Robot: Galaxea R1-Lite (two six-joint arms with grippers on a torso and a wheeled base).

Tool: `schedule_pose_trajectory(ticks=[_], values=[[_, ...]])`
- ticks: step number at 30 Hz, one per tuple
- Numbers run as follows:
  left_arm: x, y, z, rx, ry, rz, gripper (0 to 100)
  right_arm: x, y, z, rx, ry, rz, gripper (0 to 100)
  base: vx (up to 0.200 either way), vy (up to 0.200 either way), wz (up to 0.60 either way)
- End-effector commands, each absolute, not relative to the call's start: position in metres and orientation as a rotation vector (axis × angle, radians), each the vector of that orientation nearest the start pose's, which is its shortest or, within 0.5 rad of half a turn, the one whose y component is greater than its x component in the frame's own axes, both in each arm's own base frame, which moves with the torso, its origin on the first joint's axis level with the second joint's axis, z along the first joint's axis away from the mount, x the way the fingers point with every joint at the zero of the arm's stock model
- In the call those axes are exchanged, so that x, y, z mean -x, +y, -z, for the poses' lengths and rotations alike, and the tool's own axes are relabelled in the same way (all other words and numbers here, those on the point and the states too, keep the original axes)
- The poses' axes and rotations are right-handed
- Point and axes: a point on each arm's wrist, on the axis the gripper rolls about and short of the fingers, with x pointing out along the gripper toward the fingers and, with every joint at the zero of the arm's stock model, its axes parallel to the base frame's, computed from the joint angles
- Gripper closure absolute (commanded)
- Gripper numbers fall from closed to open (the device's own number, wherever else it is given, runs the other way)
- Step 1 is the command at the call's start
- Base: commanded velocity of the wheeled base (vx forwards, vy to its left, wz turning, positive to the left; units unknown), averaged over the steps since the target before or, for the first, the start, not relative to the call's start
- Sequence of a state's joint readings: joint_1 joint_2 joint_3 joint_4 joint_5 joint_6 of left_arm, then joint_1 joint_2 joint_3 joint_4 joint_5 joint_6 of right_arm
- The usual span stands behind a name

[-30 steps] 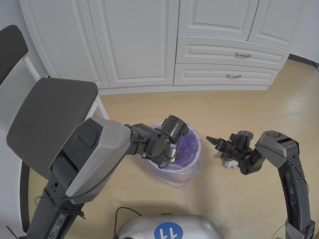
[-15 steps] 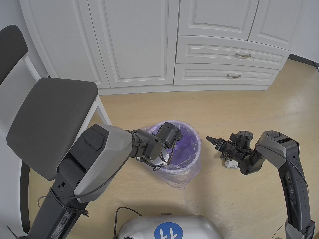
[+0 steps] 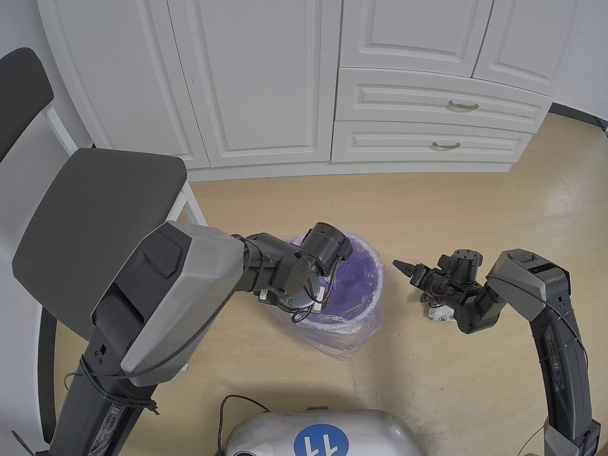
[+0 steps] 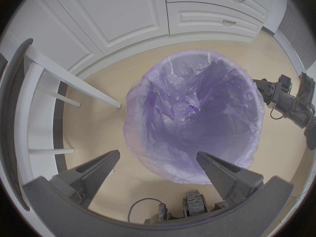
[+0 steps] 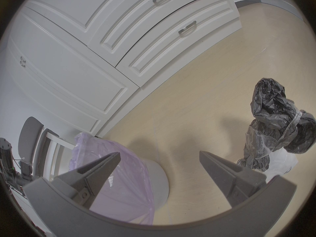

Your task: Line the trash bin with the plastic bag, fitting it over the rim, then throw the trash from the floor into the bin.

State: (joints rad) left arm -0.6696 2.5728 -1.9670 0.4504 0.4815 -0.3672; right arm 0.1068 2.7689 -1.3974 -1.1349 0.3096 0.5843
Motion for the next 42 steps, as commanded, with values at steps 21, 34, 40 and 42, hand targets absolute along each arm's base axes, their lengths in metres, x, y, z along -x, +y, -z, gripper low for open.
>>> schedule_pose_trajectory(ticks=[21, 34, 40, 42], values=[[-0.409, -0.275, -0.046, -0.263, 0.873, -0.006, 0, -0.482, 0.06, 0.072, -0.596, 0.343, -0.339, 0, 0.0, 0.0, 0.0], [-0.42, -0.258, -0.039, -0.241, 0.891, -0.053, 0, -0.482, 0.06, 0.072, -0.596, 0.343, -0.339, 0, 0.0, 0.0, 0.0], [-0.41, -0.252, -0.044, -0.232, 0.914, -0.069, 0, -0.482, 0.06, 0.072, -0.596, 0.343, -0.339, 0, 0.0, 0.0, 0.0], [-0.405, -0.249, -0.047, -0.227, 0.921, -0.074, 0, -0.482, 0.06, 0.072, -0.596, 0.344, -0.34, 0, 0.0, 0.0, 0.0]])
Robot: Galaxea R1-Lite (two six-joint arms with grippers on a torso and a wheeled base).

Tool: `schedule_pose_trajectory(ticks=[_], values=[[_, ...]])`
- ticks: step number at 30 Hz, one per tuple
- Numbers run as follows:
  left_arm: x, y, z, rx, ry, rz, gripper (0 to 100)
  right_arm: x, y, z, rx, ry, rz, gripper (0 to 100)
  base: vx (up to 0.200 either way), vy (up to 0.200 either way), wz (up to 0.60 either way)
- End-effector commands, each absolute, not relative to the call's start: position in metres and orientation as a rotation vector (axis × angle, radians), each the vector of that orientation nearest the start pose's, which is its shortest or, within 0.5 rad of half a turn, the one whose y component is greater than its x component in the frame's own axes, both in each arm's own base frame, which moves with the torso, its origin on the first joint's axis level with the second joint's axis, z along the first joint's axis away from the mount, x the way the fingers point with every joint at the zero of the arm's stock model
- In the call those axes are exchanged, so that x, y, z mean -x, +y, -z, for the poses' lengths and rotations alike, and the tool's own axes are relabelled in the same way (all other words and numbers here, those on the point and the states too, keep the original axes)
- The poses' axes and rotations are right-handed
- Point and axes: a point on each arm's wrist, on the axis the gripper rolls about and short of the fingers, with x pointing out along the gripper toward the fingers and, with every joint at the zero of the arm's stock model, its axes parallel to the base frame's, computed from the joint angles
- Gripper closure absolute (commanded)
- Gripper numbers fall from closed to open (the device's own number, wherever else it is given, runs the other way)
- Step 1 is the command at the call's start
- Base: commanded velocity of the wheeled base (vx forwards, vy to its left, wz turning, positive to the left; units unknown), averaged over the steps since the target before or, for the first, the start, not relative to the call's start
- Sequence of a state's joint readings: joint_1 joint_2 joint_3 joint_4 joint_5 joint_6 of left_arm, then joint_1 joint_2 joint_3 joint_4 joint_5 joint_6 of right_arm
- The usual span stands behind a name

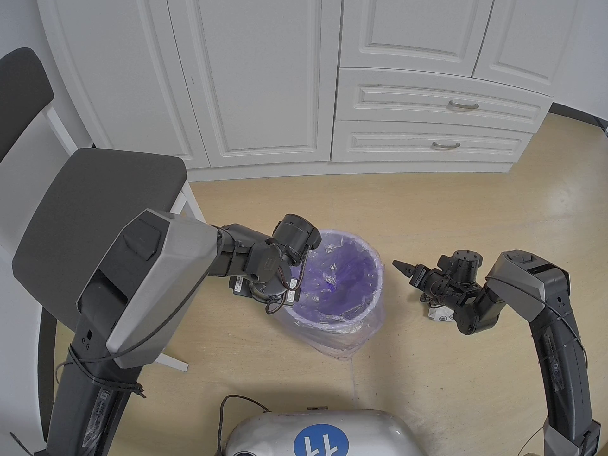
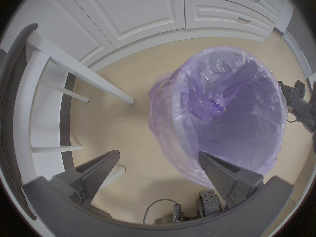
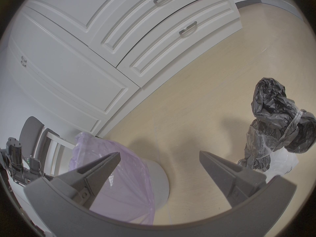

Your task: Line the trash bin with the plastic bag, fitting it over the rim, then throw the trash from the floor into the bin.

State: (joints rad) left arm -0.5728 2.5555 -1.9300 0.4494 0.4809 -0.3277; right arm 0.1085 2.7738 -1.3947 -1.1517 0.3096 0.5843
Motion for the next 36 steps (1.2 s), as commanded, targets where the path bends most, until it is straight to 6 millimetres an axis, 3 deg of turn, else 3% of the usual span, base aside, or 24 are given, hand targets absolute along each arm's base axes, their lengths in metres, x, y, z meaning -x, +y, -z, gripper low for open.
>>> schedule_pose_trajectory(ticks=[1, 7, 18, 23, 27, 36], values=[[-0.401, -0.246, -0.053, -0.221, 0.921, -0.075, 0, -0.482, 0.06, 0.072, -0.596, 0.343, -0.339, 0, 0.0, 0.0, 0.0], [-0.393, -0.244, -0.071, -0.181, 0.895, -0.071, 0, -0.482, 0.06, 0.072, -0.596, 0.344, -0.34, 0, 0.0, 0.0, 0.0], [-0.388, -0.26, -0.064, -0.142, 0.875, -0.046, 0, -0.482, 0.06, 0.072, -0.596, 0.344, -0.34, 0, 0.0, 0.0, 0.0], [-0.379, -0.29, -0.029, -0.182, 0.882, 0.008, 0, -0.482, 0.06, 0.072, -0.596, 0.343, -0.339, 0, 0.0, 0.0, 0.0], [-0.374, -0.303, -0.012, -0.204, 0.889, 0.03, 0, -0.482, 0.06, 0.072, -0.596, 0.343, -0.339, 0, 0.0, 0.0, 0.0], [-0.366, -0.307, -0.006, -0.229, 0.905, 0.035, 0, -0.482, 0.06, 0.072, -0.596, 0.343, -0.337, 0, 0.0, 0.0, 0.0]])
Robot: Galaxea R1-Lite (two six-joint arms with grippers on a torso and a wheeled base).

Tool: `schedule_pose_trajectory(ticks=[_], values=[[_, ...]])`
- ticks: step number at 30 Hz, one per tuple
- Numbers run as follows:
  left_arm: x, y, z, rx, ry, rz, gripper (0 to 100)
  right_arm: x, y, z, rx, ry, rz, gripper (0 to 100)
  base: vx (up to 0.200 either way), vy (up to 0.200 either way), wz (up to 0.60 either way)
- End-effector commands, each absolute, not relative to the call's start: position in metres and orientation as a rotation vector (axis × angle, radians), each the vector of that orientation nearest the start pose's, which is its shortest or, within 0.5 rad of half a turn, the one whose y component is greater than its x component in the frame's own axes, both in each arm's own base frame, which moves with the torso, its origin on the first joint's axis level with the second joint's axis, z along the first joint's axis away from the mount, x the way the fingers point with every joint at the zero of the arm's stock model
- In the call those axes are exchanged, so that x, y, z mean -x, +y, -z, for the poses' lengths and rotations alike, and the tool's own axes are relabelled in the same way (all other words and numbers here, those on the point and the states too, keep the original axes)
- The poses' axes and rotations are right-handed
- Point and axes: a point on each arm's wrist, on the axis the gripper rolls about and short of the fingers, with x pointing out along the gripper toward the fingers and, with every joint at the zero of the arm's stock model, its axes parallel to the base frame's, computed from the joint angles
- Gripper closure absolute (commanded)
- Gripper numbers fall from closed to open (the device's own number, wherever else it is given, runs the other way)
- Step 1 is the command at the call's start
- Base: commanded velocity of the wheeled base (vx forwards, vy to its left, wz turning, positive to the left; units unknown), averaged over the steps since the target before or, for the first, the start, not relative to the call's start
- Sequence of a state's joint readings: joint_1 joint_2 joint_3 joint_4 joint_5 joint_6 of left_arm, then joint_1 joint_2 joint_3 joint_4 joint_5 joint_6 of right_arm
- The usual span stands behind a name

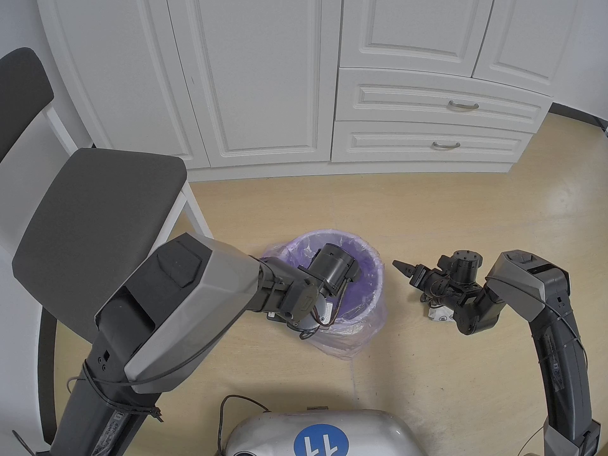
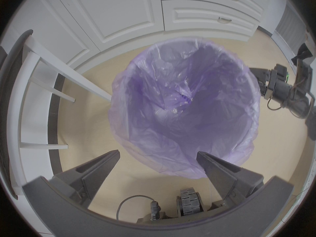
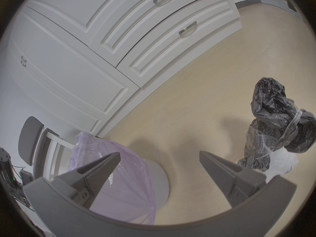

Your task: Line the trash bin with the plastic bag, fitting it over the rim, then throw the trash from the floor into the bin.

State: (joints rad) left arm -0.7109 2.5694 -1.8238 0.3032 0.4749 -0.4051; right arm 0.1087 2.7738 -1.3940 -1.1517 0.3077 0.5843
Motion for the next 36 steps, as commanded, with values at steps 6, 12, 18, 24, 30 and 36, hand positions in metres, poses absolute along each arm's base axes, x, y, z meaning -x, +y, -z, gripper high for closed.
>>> schedule_pose_trajectory(ticks=[6, 12, 18, 24, 30, 36], values=[[-0.363, -0.303, -0.02, -0.219, 0.883, 0.027, 0, -0.482, 0.06, 0.071, -0.595, 0.345, -0.34, 0, 0.0, 0.0, 0.0], [-0.368, -0.3, -0.026, -0.235, 0.829, -0.024, 0, -0.482, 0.064, 0.071, -0.594, 0.345, -0.358, 0, 0.0, 0.0, 0.0], [-0.37, -0.302, -0.025, -0.234, 0.819, -0.025, 0, -0.481, 0.063, 0.07, -0.596, 0.349, -0.357, 0, 0.0, 0.0, 0.0], [-0.372, -0.305, -0.028, -0.227, 0.804, -0.026, 0, -0.481, 0.063, 0.072, -0.596, 0.351, -0.353, 0, 0.0, 0.0, 0.0], [-0.352, -0.31, -0.015, -0.29, 0.854, -0.006, 0, -0.481, 0.063, 0.071, -0.595, 0.349, -0.353, 0, 0.0, 0.0, 0.0], [-0.348, -0.312, -0.011, -0.296, 0.857, -0.002, 0, -0.48, 0.063, 0.072, -0.595, 0.35, -0.353, 0, 0.0, 0.0, 0.0]])
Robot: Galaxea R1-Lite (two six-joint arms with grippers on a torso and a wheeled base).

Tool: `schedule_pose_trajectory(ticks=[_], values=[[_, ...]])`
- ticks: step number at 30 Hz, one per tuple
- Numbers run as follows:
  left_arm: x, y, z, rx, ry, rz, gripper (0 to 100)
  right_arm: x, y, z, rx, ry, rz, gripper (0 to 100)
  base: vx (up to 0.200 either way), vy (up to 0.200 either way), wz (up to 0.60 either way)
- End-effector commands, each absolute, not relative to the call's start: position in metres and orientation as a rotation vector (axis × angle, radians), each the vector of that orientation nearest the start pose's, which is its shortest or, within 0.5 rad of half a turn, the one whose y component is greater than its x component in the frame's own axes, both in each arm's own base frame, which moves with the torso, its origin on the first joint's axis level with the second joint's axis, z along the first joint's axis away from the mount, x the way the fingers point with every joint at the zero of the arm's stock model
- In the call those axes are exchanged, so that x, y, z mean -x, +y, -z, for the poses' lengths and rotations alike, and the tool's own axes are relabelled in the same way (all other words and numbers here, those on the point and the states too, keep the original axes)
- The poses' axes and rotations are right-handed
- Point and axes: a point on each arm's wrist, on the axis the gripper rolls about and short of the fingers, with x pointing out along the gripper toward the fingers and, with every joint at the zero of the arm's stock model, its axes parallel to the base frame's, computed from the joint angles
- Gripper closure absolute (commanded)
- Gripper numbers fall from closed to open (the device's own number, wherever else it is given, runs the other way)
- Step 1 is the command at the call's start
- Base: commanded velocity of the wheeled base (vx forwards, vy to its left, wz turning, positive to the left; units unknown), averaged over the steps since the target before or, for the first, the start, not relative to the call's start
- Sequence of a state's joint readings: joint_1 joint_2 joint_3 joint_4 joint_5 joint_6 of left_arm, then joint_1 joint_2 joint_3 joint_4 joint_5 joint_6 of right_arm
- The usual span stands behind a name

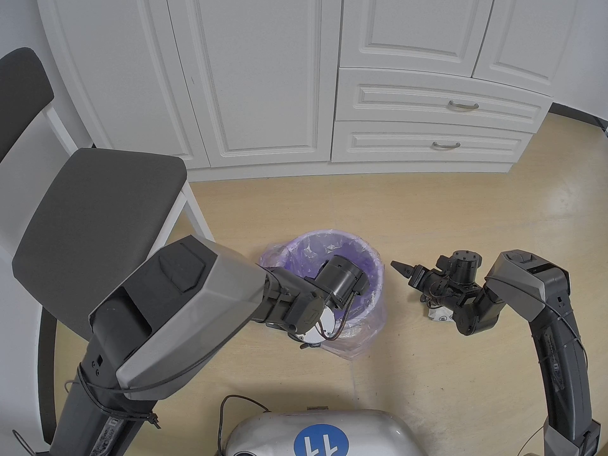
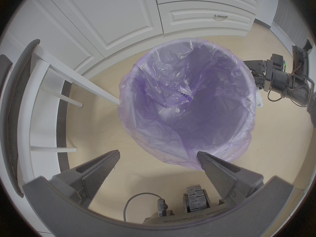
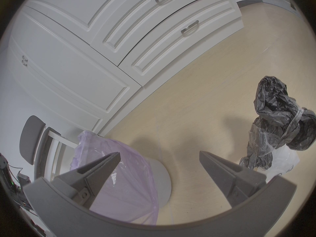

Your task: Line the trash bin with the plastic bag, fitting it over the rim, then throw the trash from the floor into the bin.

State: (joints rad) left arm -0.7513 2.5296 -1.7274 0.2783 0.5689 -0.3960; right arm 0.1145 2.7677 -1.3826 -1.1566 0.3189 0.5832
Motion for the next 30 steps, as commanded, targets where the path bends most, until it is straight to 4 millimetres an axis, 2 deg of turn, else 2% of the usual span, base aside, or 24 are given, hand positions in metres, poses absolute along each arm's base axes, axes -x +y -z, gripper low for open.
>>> schedule_pose_trajectory(ticks=[1, 10, 14, 15, 20, 22, 23, 30], values=[[-0.349, -0.312, -0.012, -0.292, 0.853, -0.005, 0, -0.48, 0.063, 0.072, -0.595, 0.35, -0.353, 0, 0.0, 0.0, 0.0], [-0.368, -0.307, -0.041, -0.216, 0.785, -0.017, 0, -0.48, 0.063, 0.072, -0.595, 0.35, -0.353, 0, 0.0, 0.0, 0.0], [-0.37, -0.299, -0.053, -0.194, 0.776, -0.032, 0, -0.481, 0.063, 0.071, -0.595, 0.349, -0.353, 0, 0.0, 0.0, 0.0], [-0.37, -0.291, -0.059, -0.187, 0.779, -0.046, 0, -0.481, 0.063, 0.071, -0.595, 0.349, -0.353, 0, 0.0, 0.0, 0.0], [-0.364, -0.265, -0.059, -0.202, 0.821, -0.087, 0, -0.481, 0.063, 0.071, -0.594, 0.347, -0.354, 0, 0.0, 0.0, 0.0], [-0.365, -0.262, -0.057, -0.203, 0.826, -0.094, 0, -0.481, 0.063, 0.071, -0.595, 0.349, -0.353, 0, 0.0, 0.0, 0.0], [-0.368, -0.25, -0.056, -0.196, 0.839, -0.123, 0, -0.48, 0.063, 0.071, -0.593, 0.348, -0.351, 0, 0.0, 0.0, 0.0], [-0.388, -0.23, -0.052, -0.154, 0.82, -0.166, 0, -0.48, 0.062, 0.071, -0.593, 0.347, -0.348, 0, 0.0, 0.0, 0.0]])
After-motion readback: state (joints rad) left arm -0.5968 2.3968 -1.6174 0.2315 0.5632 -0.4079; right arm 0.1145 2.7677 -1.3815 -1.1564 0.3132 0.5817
